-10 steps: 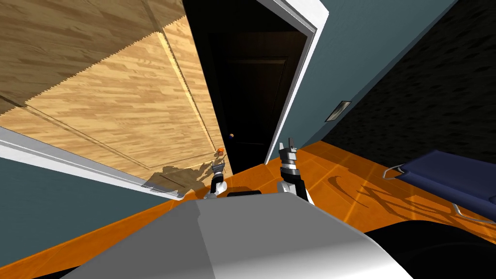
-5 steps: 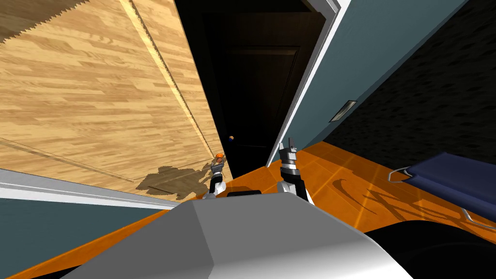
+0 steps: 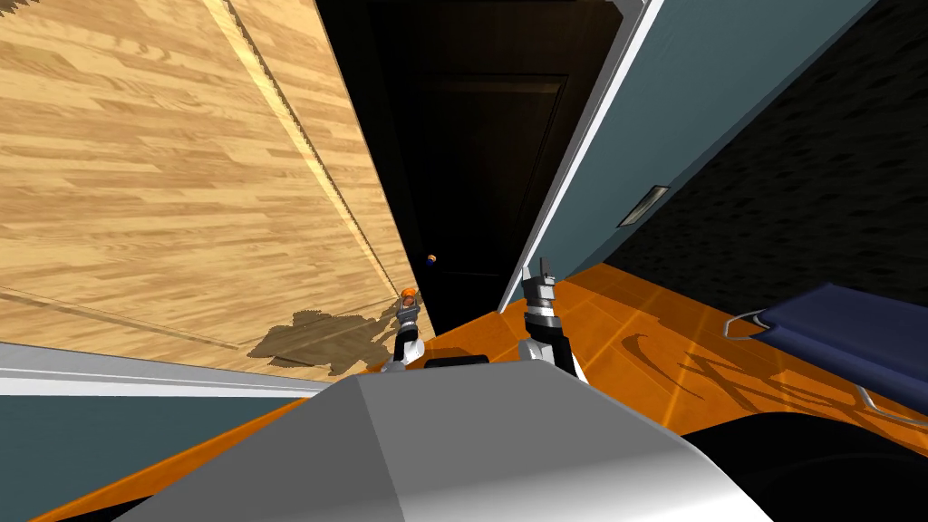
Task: Push the door open
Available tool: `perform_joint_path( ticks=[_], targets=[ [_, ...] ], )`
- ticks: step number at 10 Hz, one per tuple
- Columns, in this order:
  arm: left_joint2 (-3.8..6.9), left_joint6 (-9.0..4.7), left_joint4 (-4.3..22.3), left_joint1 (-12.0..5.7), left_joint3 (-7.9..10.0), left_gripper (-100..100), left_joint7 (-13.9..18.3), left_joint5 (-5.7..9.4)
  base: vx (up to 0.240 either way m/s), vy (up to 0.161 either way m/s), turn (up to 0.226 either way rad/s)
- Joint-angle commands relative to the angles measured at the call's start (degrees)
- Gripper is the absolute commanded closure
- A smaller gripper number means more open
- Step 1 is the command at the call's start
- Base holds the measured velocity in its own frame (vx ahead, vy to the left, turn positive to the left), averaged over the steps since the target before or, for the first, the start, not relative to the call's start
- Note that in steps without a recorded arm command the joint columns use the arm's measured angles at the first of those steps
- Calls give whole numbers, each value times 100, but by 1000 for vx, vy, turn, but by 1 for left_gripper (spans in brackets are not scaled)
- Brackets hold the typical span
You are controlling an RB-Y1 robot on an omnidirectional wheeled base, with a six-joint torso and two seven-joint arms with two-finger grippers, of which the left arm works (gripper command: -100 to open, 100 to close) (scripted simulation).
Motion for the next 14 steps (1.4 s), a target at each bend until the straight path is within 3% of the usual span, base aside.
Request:
perform_joint_path(
  ticks=[1,3,4,8,9,11,12,14],
  targets=[
    [12,-14,1,14,14,100,-1,7,-14,-5,0],
    [12,-14,1,14,14,100,-1,7,-5,-1,-1],
    [78,-40,44,20,160,100,-54,69,39,18,-127],
    [78,-40,44,20,160,100,-54,69,21,10,-15],
    [137,-84,70,23,303,100,-97,129,29,16,-92],
    [158,-101,94,24,355,100,-113,151,42,26,-57],
    [199,-139,102,25,478,100,-150,203,40,29,-60],
    [199,-139,102,25,478,100,-150,203,36,28,-14]
  ],
)
